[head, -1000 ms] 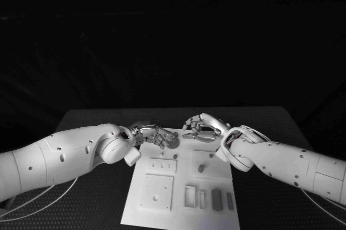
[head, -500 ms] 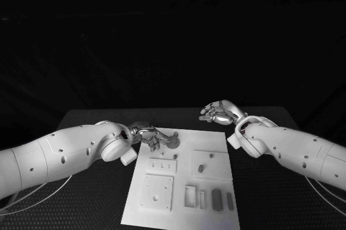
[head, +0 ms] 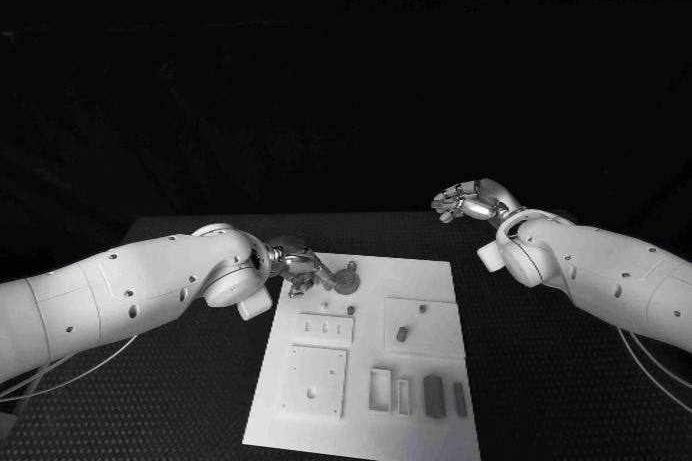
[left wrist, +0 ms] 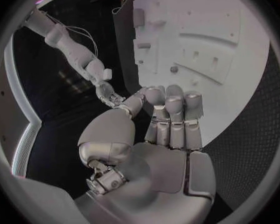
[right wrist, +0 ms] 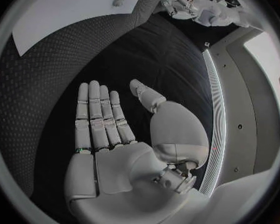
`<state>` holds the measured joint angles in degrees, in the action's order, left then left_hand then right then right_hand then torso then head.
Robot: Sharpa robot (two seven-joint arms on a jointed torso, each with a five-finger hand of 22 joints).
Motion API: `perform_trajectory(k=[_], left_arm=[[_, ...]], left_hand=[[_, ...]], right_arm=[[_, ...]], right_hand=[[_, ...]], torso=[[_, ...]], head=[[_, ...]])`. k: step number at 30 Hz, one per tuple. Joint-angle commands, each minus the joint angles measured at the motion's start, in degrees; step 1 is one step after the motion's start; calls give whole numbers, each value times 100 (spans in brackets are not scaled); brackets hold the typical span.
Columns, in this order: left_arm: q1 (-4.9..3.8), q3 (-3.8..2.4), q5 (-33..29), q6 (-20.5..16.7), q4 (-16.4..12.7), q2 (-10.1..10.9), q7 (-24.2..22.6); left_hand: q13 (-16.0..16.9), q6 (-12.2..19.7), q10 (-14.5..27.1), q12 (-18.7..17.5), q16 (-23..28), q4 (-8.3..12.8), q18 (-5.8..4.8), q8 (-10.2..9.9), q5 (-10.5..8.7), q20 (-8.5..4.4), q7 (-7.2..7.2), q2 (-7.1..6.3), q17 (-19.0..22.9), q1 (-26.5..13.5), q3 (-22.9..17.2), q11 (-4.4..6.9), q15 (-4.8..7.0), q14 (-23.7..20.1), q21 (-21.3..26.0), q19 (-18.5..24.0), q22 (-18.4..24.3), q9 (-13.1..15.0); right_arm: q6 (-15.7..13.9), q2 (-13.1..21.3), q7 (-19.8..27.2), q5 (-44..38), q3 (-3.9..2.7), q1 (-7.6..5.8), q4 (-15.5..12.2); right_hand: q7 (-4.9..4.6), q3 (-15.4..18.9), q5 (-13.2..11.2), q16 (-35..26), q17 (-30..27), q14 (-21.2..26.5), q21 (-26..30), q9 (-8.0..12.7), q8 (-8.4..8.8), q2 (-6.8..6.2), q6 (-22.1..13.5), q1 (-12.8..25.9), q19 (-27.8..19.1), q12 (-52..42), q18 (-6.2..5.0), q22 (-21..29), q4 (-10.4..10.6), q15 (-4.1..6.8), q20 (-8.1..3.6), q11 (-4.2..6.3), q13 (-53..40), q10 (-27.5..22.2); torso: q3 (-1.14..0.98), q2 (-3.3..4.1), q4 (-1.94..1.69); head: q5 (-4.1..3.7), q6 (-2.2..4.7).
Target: Assemble the parts on the task board
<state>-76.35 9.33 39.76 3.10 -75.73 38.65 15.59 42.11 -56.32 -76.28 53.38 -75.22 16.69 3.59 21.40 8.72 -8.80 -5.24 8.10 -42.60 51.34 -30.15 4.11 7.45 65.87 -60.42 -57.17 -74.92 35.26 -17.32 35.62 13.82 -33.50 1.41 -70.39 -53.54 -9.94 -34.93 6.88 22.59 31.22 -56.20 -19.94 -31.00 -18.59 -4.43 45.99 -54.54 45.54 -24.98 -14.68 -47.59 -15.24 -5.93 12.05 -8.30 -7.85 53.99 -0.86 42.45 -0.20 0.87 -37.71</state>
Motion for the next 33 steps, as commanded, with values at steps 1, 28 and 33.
perform_trajectory(k=[1,28,33], left_arm=[[-8,1,776,10,-84,-49,395],[-7,288,1449,-148,-432,-56,732],[-6,329,1658,-100,-477,-61,764]], left_hand=[[33,-448,-48,57,-52,7,95,18,94,-638,338,-39,-2,-111,-46,54,328,412,-79,-83,-129,250],[54,-973,-356,151,-270,-1,138,206,43,-674,526,26,74,-1448,-1377,230,472,662,-357,-204,-81,595],[55,-1080,-380,168,-305,2,143,242,152,-674,562,72,75,-1627,-1437,265,497,681,-379,-213,-77,636]], right_arm=[[398,-55,29,218,-11,-24,105],[485,-102,-57,240,-12,-51,-84],[482,-121,-63,218,-12,-51,-73]], right_hand=[[6,59,-3,-57,-10,-7,41,39,18,0,-40,-32,-7,107,-31,13,23,-36,32,1,54,53],[-13,139,6,-477,-188,425,383,334,56,1,-254,-137,-503,706,95,12,66,-256,104,-85,392,40],[-14,144,25,-483,-191,429,389,345,51,-1,-258,-139,-512,725,97,4,70,-261,105,-87,396,42]], torso=[[0,5,-1],[29,-1,-17],[18,4,-3]], head=[[3,-53],[4,-235],[23,-261]])
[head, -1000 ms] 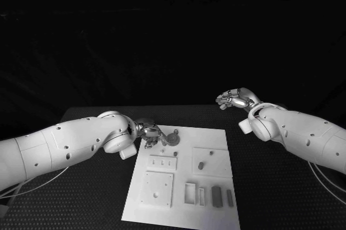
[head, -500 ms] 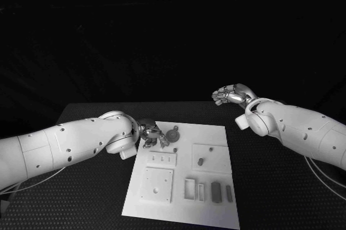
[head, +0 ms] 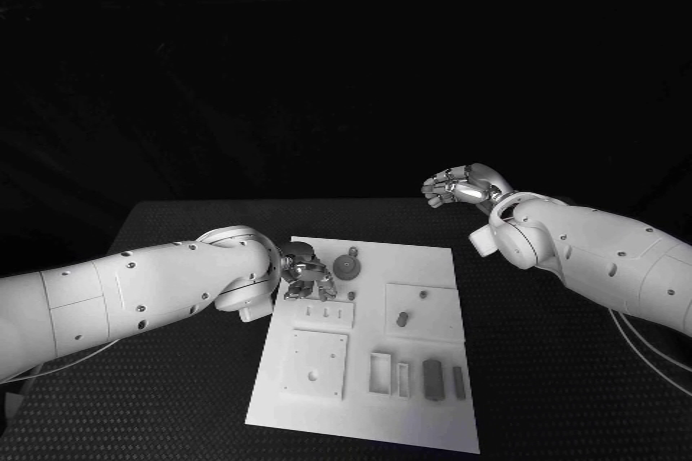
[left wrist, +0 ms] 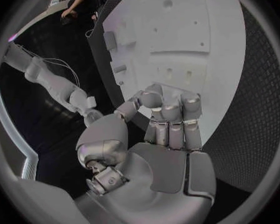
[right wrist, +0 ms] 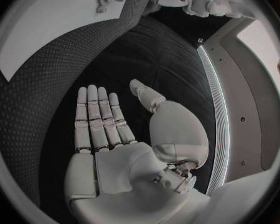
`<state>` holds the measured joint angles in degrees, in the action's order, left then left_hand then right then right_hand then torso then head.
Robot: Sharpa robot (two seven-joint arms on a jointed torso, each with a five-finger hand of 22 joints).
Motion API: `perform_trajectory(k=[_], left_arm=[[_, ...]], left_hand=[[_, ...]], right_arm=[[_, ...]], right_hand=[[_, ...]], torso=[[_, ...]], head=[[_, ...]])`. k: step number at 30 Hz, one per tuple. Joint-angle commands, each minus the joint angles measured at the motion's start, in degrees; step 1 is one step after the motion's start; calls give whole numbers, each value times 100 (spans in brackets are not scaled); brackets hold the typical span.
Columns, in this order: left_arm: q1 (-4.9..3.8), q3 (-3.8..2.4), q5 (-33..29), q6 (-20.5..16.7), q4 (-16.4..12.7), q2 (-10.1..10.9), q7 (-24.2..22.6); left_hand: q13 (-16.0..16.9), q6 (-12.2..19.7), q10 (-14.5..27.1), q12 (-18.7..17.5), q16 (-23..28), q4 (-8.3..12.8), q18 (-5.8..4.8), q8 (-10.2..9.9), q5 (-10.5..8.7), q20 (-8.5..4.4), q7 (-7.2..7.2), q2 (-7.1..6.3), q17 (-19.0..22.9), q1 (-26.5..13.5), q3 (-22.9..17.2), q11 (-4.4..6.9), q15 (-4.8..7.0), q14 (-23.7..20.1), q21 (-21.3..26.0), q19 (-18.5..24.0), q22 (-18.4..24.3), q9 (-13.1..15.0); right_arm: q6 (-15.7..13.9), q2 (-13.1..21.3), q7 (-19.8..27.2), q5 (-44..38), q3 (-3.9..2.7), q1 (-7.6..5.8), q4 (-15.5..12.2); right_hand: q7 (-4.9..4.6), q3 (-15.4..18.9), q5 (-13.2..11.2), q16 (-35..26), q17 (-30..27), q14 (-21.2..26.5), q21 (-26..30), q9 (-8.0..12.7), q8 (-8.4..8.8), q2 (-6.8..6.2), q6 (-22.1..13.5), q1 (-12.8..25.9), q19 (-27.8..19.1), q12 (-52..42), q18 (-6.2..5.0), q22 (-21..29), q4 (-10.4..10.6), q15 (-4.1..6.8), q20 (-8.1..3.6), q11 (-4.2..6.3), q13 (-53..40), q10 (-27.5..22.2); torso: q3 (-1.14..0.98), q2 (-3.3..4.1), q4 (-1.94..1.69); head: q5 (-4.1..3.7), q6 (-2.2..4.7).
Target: Assemble the parts on the task board
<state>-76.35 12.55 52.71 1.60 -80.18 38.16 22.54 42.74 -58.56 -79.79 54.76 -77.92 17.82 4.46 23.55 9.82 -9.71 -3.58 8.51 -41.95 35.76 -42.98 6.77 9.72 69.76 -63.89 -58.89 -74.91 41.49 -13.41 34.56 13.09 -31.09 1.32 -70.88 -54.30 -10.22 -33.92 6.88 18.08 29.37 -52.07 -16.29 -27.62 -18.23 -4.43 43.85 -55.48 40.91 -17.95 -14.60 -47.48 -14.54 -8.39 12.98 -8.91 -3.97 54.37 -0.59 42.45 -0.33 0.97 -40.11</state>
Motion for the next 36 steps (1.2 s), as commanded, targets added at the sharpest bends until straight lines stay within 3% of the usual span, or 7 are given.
perform_trajectory(k=[1,7,14,24,36], left_arm=[[-5,17,407,42,-32,-20,79],[-2,92,677,79,-41,-40,141],[8,115,910,237,-17,-63,192],[124,116,1299,257,6,-126,185],[170,116,1423,233,7,-139,176]], left_hand=[[-7,-861,-30,32,-39,-109,57,26,58,-583,399,34,10,-84,-165,2,272,293,-36,-41,-79,16],[-4,-872,-31,38,-50,-106,65,24,124,-587,406,49,14,-116,-212,9,278,296,-50,-45,-80,28],[-4,-889,-34,43,-60,-107,61,26,142,-581,408,77,17,-160,-228,9,271,303,-61,-45,-82,38],[-4,-923,-35,50,-74,-103,62,30,216,-575,416,81,23,-220,-261,17,267,307,-78,-39,-83,53],[-6,-927,-33,48,-74,-105,62,26,209,-574,417,75,28,-228,-273,17,264,306,-82,-37,-83,55]], right_arm=[[86,-16,9,-47,-3,-1,6],[49,-24,-27,-142,-3,-1,15],[25,-35,-41,-145,-3,-1,13],[19,-37,-44,-155,-3,-1,-27],[27,-41,-47,-157,-3,0,-56]], right_hand=[[15,44,29,-34,-7,17,25,9,14,-1,-43,-47,-50,25,89,-8,0,-14,12,-24,9,6],[37,57,51,-37,-8,6,31,28,-16,2,-15,-50,-65,46,96,-32,13,-8,13,-1,7,48],[37,68,61,-37,-8,-1,30,39,-22,-6,-15,-40,-64,59,96,-44,22,-14,12,-5,7,61],[23,80,121,-43,-11,-6,34,68,-29,-18,-27,-32,-73,95,99,-68,37,-23,11,-21,11,74],[19,91,163,-47,-12,-12,36,87,-38,-23,-29,-17,-75,117,99,-85,52,-23,10,-24,11,86]], torso=[[-8,4,11],[-6,3,5],[-12,5,5],[-8,7,10],[-7,5,7]], head=[[13,-24],[19,-48],[26,-66],[39,-102],[38,-116]])
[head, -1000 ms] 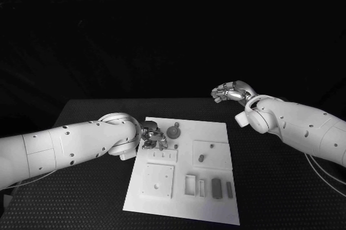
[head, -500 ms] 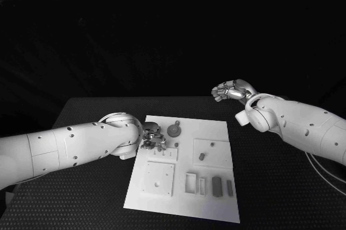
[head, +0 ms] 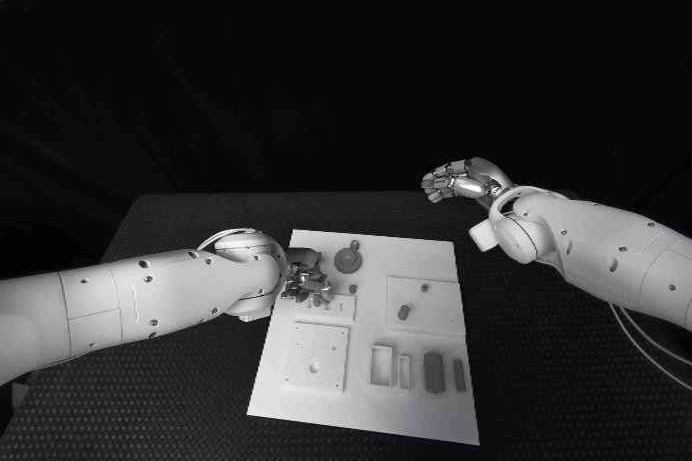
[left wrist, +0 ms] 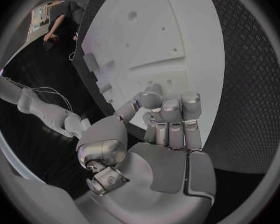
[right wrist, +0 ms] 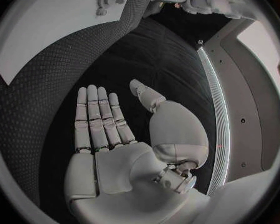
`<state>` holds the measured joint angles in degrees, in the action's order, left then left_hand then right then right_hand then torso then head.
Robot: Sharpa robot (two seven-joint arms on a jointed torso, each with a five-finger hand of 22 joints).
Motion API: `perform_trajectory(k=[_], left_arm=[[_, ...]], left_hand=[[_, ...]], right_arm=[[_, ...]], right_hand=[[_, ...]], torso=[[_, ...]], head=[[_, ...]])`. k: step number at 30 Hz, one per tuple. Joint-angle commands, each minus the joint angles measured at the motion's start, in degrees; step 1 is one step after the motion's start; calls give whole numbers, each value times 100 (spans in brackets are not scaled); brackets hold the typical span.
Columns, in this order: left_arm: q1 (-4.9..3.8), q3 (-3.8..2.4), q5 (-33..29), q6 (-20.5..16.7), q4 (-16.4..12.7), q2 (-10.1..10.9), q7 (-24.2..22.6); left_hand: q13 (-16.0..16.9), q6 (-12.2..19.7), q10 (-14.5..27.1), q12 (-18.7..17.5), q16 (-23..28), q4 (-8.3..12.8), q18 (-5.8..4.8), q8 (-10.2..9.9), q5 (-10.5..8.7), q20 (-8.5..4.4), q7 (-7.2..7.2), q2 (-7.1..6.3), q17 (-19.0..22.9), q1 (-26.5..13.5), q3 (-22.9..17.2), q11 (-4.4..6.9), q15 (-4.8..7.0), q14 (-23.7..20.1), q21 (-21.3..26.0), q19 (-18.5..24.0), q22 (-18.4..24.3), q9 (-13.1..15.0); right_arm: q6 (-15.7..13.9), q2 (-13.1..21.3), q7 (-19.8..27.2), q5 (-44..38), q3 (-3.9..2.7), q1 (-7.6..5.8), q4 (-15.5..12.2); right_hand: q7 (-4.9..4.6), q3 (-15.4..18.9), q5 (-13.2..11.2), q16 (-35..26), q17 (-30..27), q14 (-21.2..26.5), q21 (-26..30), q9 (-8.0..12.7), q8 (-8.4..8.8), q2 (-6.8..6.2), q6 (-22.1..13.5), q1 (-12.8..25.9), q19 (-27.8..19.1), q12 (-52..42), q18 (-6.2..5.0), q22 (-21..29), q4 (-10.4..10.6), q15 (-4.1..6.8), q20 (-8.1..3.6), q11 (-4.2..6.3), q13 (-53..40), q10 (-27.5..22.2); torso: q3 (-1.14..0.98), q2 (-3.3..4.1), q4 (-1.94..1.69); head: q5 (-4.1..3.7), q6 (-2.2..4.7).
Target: Assemble the parts on the task board
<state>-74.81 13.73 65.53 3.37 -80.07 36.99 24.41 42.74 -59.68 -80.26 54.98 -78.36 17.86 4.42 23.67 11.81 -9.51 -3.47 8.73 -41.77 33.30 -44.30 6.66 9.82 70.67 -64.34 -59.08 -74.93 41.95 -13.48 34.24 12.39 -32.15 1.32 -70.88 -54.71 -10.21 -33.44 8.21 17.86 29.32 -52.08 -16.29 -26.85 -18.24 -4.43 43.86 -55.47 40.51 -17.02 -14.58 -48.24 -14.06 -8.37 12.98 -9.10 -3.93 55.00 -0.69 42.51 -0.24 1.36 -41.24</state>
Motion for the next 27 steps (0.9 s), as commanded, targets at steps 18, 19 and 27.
perform_trajectory(k=[18,19,27], left_arm=[[102,-3,162,116,48,-56,-16],[103,-3,162,123,42,-56,-14],[107,-3,149,217,17,-48,-4]], left_hand=[[-16,-835,6,27,-35,-125,62,-2,-141,-582,403,56,27,-50,-142,25,242,218,-45,-13,-70,16],[-16,-836,6,27,-36,-127,62,-3,-149,-581,403,56,28,-55,-141,25,241,219,-46,-13,-70,16],[-17,-844,3,29,-39,-131,61,-4,-165,-579,405,60,30,-75,-136,26,240,221,-46,-12,-67,18]], right_arm=[[50,-12,22,-51,-3,0,-20],[51,-12,22,-51,-3,0,-23],[57,-9,21,-51,-2,0,-31]], right_hand=[[16,53,47,-27,-7,-14,39,24,-45,-24,-32,-7,-36,41,97,-22,14,-24,10,-6,6,31],[16,53,48,-27,-7,-14,39,25,-45,-24,-33,-7,-36,42,97,-23,14,-24,9,-6,6,32],[15,56,52,-28,-8,-15,40,31,-48,-24,-33,-4,-37,48,98,-27,18,-24,10,-7,6,35]], torso=[[3,-2,0],[3,-2,0],[3,-1,-3]], head=[[-6,-35],[-6,-35],[-9,-44]])
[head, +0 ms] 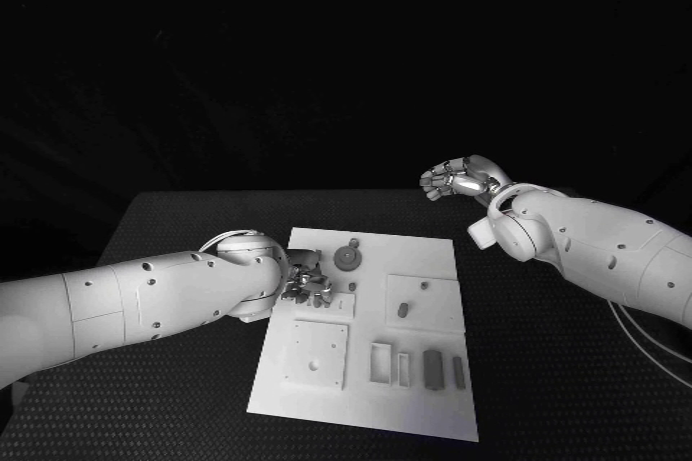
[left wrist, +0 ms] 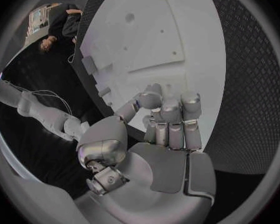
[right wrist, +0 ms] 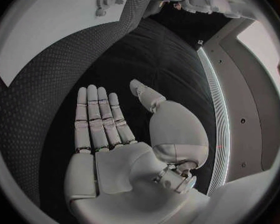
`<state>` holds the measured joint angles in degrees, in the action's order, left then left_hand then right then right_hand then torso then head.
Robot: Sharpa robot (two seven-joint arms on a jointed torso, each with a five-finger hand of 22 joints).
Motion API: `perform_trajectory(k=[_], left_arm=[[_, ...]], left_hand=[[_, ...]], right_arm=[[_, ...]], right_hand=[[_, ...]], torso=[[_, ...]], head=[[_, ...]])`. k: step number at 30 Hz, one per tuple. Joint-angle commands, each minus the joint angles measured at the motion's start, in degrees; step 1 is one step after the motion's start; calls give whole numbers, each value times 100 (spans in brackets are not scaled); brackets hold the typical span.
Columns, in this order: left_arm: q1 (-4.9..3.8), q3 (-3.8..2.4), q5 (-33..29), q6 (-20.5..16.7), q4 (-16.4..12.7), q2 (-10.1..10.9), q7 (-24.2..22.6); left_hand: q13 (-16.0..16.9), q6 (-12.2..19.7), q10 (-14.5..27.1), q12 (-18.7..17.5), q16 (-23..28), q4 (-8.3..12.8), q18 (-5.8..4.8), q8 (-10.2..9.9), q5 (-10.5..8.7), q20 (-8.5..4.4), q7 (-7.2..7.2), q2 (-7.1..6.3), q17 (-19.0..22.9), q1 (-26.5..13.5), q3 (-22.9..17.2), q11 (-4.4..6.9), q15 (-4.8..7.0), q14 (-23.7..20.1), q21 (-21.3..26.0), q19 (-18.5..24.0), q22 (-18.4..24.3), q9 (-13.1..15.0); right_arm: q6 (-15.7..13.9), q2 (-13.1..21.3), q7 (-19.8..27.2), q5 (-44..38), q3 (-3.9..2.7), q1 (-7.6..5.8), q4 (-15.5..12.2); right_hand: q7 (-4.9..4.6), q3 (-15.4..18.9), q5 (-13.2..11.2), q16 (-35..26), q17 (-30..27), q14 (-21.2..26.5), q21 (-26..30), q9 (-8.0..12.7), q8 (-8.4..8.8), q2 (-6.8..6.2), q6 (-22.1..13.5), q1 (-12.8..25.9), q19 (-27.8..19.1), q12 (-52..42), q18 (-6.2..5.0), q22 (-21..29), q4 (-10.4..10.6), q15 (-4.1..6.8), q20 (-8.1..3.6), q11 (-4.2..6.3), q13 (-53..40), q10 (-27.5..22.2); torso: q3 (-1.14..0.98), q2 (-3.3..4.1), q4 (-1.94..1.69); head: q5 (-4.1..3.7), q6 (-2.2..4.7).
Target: Assemble the parts on the task board
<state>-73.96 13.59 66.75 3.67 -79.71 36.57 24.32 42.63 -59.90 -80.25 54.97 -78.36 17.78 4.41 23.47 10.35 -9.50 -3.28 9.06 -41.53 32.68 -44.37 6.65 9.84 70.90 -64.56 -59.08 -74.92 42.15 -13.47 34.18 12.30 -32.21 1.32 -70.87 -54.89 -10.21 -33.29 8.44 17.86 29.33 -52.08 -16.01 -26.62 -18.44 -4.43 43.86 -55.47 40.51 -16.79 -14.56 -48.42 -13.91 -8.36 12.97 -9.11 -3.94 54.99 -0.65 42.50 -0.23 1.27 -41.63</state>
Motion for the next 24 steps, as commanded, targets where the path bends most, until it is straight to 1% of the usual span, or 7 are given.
perform_trajectory(k=[1,12,24], left_arm=[[22,11,22,199,-25,-4,5],[25,11,9,323,-37,4,27],[32,11,-23,359,-52,-2,21]], left_hand=[[-6,-823,2,29,-40,-123,62,16,-19,-579,385,28,7,-13,-128,27,238,197,-24,-13,-68,-2],[-9,-853,-11,40,-58,-135,58,16,-26,-572,391,34,6,-77,-111,32,232,203,-22,-6,-62,1],[-13,-863,-15,45,-67,-135,57,9,-31,-568,393,30,6,-117,-104,33,229,202,-22,-1,-60,0]], right_arm=[[56,-3,31,-44,-3,0,-11],[68,2,30,-44,-3,0,-11],[72,-14,31,-44,-3,8,1]], right_hand=[[14,41,30,-29,-8,-14,12,8,-28,-23,-34,-3,-37,26,96,-9,3,-25,10,-7,7,36],[12,44,37,-31,-9,-15,15,15,-31,-24,-34,-1,-39,34,96,-14,6,-26,9,-8,7,41],[10,48,42,-32,-9,-15,17,22,-35,-22,-36,4,-40,43,96,-19,11,-26,10,-9,7,45]], torso=[[-1,0,-2],[-2,-2,-1],[-2,-1,-4]], head=[[2,-5],[6,-9],[12,-12]])
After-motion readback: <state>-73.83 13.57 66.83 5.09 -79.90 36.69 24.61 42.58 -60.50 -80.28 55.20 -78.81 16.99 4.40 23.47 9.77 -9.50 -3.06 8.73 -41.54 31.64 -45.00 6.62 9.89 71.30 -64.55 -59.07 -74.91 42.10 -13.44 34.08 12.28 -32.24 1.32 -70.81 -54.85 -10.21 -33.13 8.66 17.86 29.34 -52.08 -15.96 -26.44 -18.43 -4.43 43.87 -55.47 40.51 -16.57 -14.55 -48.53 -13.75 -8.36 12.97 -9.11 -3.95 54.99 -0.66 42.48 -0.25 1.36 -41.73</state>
